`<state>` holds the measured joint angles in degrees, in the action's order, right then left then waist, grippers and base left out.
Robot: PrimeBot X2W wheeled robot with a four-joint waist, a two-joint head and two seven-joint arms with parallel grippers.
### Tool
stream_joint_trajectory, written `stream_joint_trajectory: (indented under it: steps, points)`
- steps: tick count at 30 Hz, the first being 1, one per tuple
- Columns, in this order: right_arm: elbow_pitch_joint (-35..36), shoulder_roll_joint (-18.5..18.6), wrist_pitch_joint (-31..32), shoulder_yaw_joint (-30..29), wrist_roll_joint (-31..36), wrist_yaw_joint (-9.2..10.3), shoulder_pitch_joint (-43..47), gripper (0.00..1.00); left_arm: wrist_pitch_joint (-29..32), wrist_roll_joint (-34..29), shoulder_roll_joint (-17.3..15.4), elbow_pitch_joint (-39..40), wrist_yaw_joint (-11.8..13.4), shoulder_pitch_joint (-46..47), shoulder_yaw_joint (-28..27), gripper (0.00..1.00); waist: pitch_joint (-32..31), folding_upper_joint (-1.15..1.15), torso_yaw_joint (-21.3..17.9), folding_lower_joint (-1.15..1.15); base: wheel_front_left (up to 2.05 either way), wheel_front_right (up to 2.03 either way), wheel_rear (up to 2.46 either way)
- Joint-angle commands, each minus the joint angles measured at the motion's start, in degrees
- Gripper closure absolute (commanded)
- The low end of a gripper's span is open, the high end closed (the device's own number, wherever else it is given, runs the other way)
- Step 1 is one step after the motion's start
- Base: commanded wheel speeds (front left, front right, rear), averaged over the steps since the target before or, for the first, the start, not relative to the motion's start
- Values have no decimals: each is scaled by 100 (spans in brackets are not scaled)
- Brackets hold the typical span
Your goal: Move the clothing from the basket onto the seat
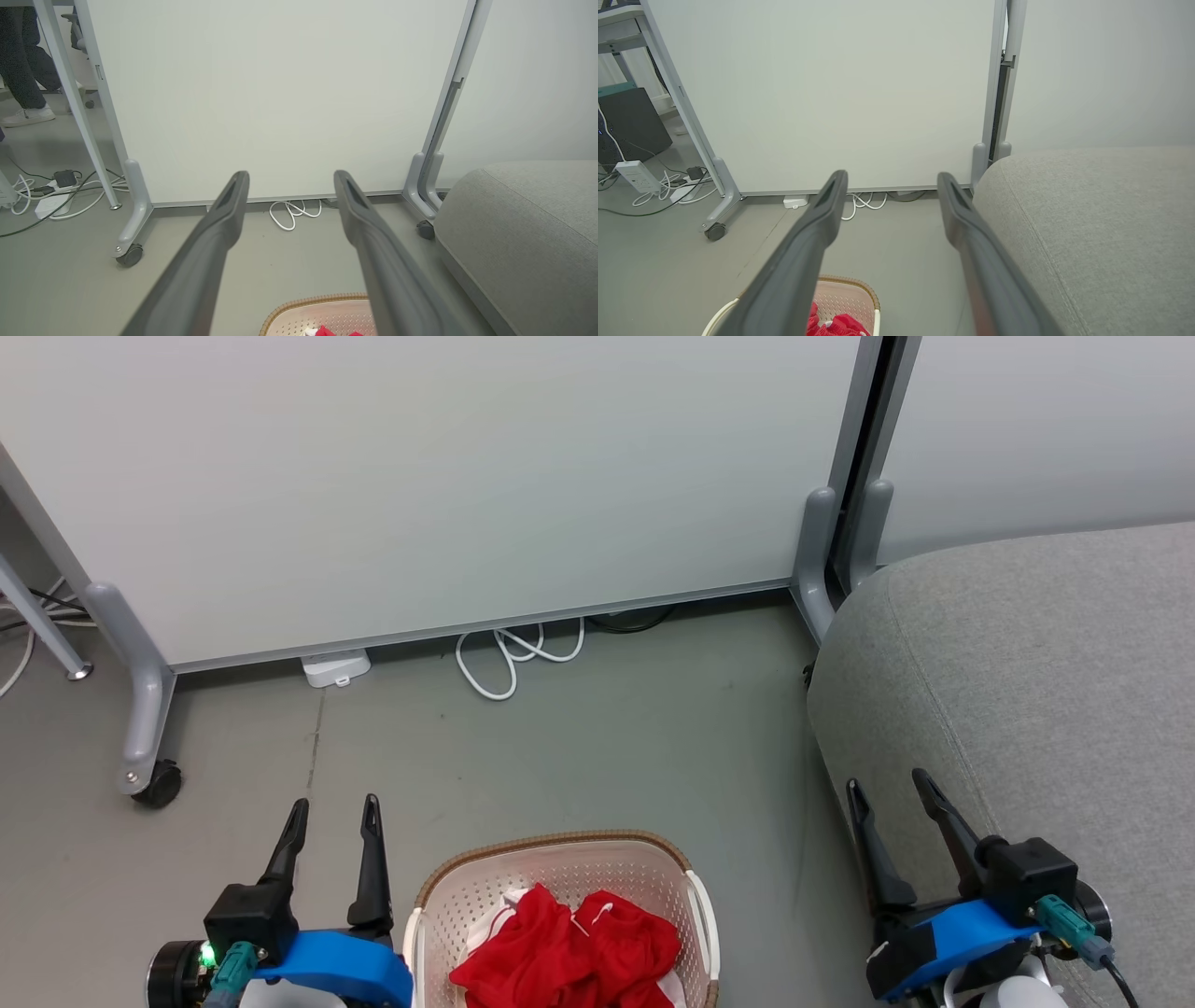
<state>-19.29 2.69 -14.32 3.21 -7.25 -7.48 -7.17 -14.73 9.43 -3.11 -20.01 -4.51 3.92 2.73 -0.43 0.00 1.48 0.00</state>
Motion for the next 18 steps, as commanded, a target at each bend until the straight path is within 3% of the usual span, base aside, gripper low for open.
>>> stream_joint_trajectory:
  steps: [1, 18]
  points:
    - [-11, 34, -66, 3, 134, -2, -88, 0, -49, -124, 6, -10, -8, 77, 27, 0, 4, 0, 4, 0, 0, 0, 0]
    - [6, 34, -79, 3, 125, -3, -58, 0, -56, -107, 19, -1, -36, 47, -6, 0, 59, 0, -6, 0, 0, 0, 0]
